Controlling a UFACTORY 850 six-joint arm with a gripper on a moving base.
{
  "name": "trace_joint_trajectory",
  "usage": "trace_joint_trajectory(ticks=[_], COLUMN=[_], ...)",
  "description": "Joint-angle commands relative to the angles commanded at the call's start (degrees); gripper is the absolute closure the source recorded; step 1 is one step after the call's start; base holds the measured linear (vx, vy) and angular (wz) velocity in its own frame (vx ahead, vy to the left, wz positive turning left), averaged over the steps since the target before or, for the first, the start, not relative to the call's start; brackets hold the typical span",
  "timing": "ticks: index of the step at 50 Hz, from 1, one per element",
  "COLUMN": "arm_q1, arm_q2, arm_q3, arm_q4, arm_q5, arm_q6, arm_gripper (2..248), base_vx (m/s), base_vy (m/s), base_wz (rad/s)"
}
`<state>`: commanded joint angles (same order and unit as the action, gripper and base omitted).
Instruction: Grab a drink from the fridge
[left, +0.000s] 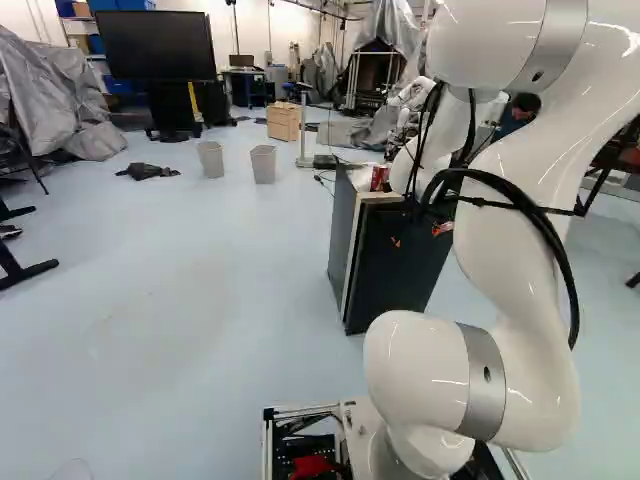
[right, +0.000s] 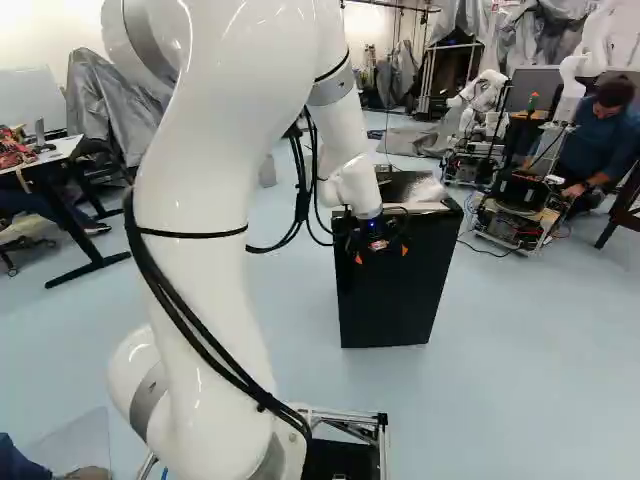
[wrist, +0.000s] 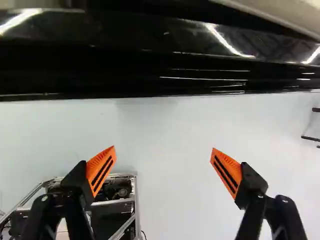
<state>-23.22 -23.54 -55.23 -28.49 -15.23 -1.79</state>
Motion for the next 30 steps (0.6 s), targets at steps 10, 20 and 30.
trace_joint_trajectory(ticks=[10, 20, 30], arm_q1=[0.3, 0.6, 0.9], arm_q2=[-0.7, -1.5, -2.2], arm_q3=[-1.0, -2.1, -3.1], arm_q4=[0.0, 0.0, 0.0], arm_q5=[0.0, 0.0, 0.0], arm_q6=[0.0, 0.0, 0.0], arm_gripper=[3, 3, 3], base_vx=[0.000, 0.000, 0.000], base_vy=[0.000, 0.000, 0.000], base_wz=[0.000, 0.000, 0.000])
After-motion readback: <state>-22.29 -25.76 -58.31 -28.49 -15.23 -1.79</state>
